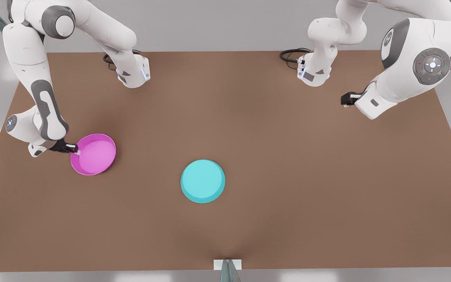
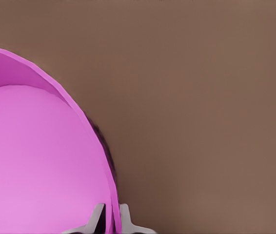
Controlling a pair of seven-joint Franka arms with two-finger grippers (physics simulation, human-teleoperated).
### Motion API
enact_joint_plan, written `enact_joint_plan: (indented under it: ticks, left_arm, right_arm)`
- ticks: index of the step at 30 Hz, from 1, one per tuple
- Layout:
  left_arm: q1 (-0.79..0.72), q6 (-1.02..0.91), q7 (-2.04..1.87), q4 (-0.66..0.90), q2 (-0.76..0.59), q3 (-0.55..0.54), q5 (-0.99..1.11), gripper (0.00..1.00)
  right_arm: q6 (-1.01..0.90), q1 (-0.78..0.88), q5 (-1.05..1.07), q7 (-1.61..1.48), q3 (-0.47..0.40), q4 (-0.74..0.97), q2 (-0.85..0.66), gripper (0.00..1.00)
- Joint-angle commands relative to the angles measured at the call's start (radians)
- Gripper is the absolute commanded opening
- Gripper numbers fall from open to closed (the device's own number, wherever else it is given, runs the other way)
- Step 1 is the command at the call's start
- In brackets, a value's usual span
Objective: Flip the blue plate over with the left arm, and stack the pink plate on top of the blue plate with the right arm
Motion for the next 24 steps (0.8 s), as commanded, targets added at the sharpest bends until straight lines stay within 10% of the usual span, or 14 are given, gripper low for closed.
enact_joint_plan:
  ticks: [1,13,24]
  left_arm:
    - [0.0,-0.001,0.172,0.001,-0.001,-0.001,0.0,1.0]
    - [0.0,0.004,0.171,0.004,-0.001,-0.001,0.003,1.0]
    - [0.0,-0.001,0.154,0.008,-0.003,-0.002,0.002,1.0]
  right_arm:
    - [-0.001,0.0,-0.009,-0.139,0.0,0.004,-0.001,0.21]
    - [-0.176,0.006,0.032,-0.014,0.257,0.132,-0.099,0.21]
    - [-0.185,0.457,-0.038,1.182,0.322,0.378,0.065,0.21]
